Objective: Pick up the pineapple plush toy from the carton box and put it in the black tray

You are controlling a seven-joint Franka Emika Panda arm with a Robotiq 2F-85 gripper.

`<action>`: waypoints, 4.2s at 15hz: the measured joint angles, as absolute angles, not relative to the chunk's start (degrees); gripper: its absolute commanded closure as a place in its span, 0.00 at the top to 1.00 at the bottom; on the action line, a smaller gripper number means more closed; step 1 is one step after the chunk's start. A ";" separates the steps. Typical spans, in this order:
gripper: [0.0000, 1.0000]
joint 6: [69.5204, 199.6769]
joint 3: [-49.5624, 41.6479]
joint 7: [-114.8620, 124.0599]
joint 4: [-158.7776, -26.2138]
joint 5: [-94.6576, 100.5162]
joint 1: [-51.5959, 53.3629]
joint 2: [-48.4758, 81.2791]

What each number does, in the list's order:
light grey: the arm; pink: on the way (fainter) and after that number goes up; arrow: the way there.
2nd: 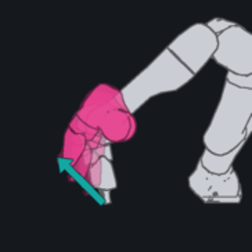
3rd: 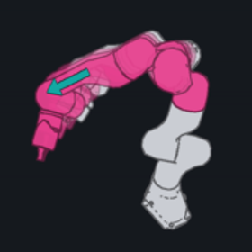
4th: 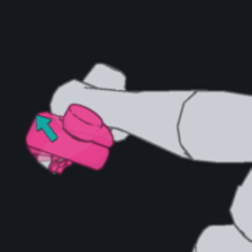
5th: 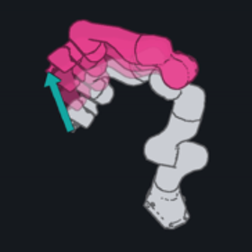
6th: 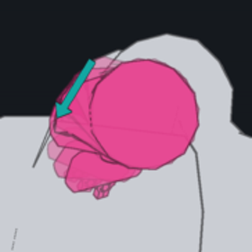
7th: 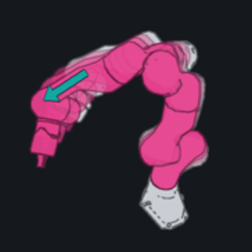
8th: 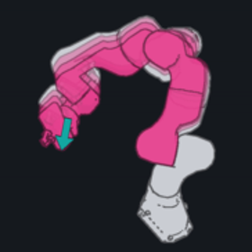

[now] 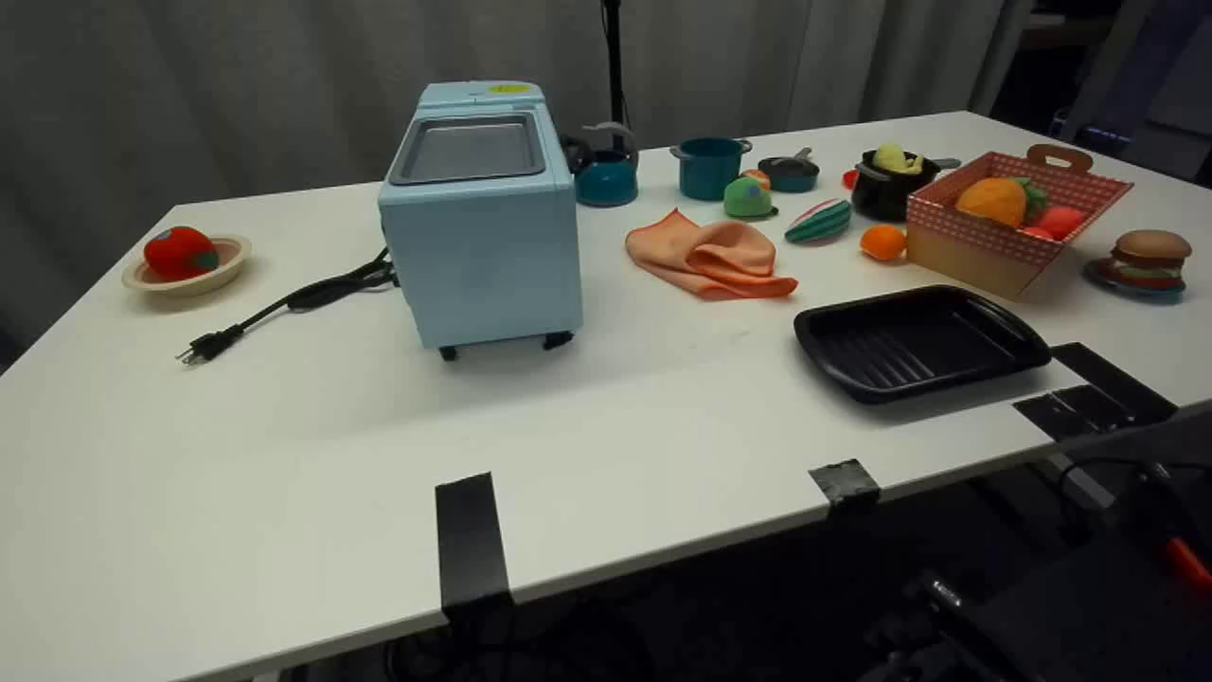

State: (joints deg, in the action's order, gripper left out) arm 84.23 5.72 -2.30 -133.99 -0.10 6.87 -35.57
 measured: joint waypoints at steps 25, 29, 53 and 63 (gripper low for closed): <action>1.00 84.43 2.66 -2.36 -133.76 3.41 4.94 -35.14; 1.00 86.69 -3.14 -4.09 -132.51 8.90 1.17 -34.14; 1.00 109.64 -18.26 -4.91 -116.06 6.48 -9.58 -10.39; 1.00 109.82 -18.15 0.47 -102.53 -3.45 -12.59 10.96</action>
State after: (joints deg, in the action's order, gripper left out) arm 109.82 -18.15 0.47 -102.53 -3.45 -12.59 10.96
